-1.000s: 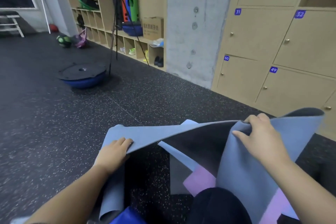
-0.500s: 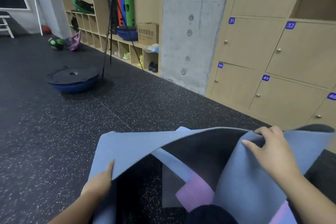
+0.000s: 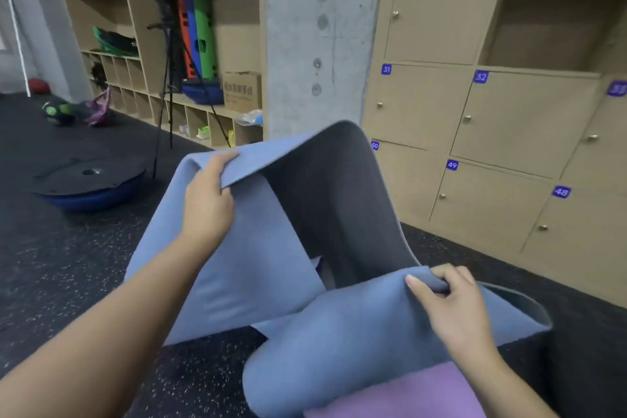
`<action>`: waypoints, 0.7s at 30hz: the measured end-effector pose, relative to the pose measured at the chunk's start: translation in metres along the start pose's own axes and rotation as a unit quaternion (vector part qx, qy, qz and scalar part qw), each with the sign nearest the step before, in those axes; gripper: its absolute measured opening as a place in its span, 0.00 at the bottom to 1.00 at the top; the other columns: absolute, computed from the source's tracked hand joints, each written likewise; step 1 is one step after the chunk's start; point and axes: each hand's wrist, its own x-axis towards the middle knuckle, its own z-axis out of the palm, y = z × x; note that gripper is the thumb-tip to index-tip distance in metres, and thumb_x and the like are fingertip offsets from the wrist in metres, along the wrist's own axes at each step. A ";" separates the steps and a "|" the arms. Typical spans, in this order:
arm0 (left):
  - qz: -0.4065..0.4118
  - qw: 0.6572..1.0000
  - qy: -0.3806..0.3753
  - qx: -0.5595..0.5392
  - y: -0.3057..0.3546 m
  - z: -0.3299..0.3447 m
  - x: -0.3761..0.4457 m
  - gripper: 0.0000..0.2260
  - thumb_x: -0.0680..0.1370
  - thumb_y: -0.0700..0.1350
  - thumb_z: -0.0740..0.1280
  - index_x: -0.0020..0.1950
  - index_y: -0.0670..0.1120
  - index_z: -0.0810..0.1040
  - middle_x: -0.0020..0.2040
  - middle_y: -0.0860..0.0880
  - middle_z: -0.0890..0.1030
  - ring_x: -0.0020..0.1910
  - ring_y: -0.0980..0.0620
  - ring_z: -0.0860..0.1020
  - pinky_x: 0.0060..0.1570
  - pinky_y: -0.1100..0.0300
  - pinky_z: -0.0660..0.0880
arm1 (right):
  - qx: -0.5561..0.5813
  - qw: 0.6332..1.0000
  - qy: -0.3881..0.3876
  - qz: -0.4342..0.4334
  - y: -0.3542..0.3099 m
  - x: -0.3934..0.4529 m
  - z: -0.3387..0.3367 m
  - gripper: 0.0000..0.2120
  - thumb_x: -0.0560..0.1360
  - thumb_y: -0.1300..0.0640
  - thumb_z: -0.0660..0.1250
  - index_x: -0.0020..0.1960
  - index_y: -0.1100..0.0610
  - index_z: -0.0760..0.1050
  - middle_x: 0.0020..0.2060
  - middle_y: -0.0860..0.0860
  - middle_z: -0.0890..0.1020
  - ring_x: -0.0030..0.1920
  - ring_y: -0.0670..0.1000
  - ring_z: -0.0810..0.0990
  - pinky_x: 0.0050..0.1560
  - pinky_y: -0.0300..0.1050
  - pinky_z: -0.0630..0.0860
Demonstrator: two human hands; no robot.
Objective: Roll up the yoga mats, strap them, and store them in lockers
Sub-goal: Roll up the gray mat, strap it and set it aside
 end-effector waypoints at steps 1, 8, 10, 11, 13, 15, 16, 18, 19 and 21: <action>0.034 0.999 -0.006 -0.003 0.012 0.007 0.008 0.30 0.72 0.27 0.53 0.69 0.51 0.70 0.59 0.55 0.74 0.52 0.52 0.73 0.48 0.58 0.70 | 0.009 1.000 0.005 0.018 0.010 -0.002 -0.002 0.12 0.72 0.58 0.72 0.34 0.56 0.71 0.40 0.50 0.71 0.37 0.45 0.72 0.33 0.32 0.63; 0.203 0.977 -0.071 -0.016 0.086 0.096 0.020 0.33 0.67 0.25 0.55 0.68 0.47 0.73 0.60 0.59 0.74 0.60 0.54 0.70 0.54 0.76 0.61 | 0.111 0.989 0.004 0.096 0.104 0.003 0.000 0.14 0.56 0.39 0.69 0.28 0.45 0.67 0.34 0.51 0.67 0.30 0.40 0.66 0.34 0.33 0.63; 0.217 0.971 -0.093 -0.026 0.099 0.130 0.018 0.33 0.67 0.26 0.55 0.68 0.48 0.72 0.59 0.61 0.73 0.60 0.54 0.70 0.52 0.76 0.62 | 0.129 0.986 -0.014 0.106 0.140 0.014 -0.001 0.11 0.54 0.40 0.69 0.28 0.43 0.70 0.33 0.53 0.68 0.31 0.41 0.65 0.35 0.34 0.64; 0.215 0.971 -0.104 -0.029 0.103 0.148 0.015 0.33 0.67 0.26 0.55 0.68 0.49 0.72 0.60 0.59 0.74 0.60 0.54 0.70 0.52 0.72 0.63 | 0.135 0.984 -0.031 0.115 0.161 0.018 -0.002 0.12 0.55 0.40 0.70 0.29 0.45 0.70 0.33 0.55 0.69 0.32 0.43 0.66 0.35 0.35 0.64; 0.199 0.971 -0.128 -0.035 0.107 0.188 0.008 0.32 0.68 0.28 0.55 0.68 0.51 0.72 0.62 0.54 0.76 0.61 0.53 0.71 0.53 0.67 0.64 | 0.128 0.981 -0.050 0.137 0.195 0.024 -0.009 0.17 0.57 0.42 0.72 0.33 0.53 0.70 0.30 0.59 0.72 0.33 0.48 0.68 0.35 0.38 0.65; 0.174 0.971 -0.158 -0.045 0.105 0.235 -0.003 0.32 0.70 0.29 0.54 0.68 0.52 0.71 0.62 0.52 0.76 0.61 0.53 0.71 0.54 0.66 0.64 | 0.114 0.973 -0.063 0.188 0.225 0.025 -0.021 0.16 0.63 0.53 0.75 0.31 0.59 0.69 0.27 0.59 0.77 0.30 0.48 0.71 0.34 0.38 0.67; 0.158 0.970 -0.180 -0.051 0.102 0.261 -0.011 0.31 0.71 0.29 0.54 0.69 0.54 0.70 0.63 0.52 0.75 0.62 0.53 0.71 0.55 0.65 0.64 | 0.105 0.967 -0.081 0.219 0.246 0.024 -0.028 0.15 0.66 0.62 0.75 0.33 0.64 0.68 0.27 0.59 0.79 0.29 0.48 0.73 0.34 0.36 0.69; 0.135 0.959 -0.244 -0.056 0.094 0.313 -0.031 0.30 0.76 0.32 0.56 0.74 0.58 0.63 0.67 0.53 0.73 0.64 0.52 0.70 0.59 0.62 0.64 | 0.101 0.956 -0.105 0.254 0.282 0.019 -0.036 0.12 0.70 0.70 0.72 0.36 0.70 0.68 0.30 0.61 0.81 0.31 0.48 0.75 0.37 0.33 0.70; 0.125 0.948 -0.289 -0.047 0.087 0.340 -0.045 0.30 0.79 0.36 0.58 0.76 0.60 0.55 0.70 0.53 0.70 0.67 0.51 0.68 0.65 0.57 0.62 | 0.086 0.953 -0.113 0.267 0.300 0.016 -0.039 0.11 0.71 0.68 0.71 0.38 0.71 0.70 0.32 0.62 0.81 0.32 0.48 0.75 0.37 0.32 0.70; 0.112 0.915 -0.386 0.027 0.070 0.391 -0.074 0.33 0.82 0.44 0.60 0.76 0.61 0.42 0.77 0.52 0.58 0.76 0.52 0.56 0.73 0.46 0.49 | 0.081 0.946 -0.103 0.297 0.326 0.014 -0.046 0.06 0.72 0.67 0.71 0.41 0.67 0.74 0.33 0.57 0.81 0.31 0.45 0.75 0.35 0.29 0.70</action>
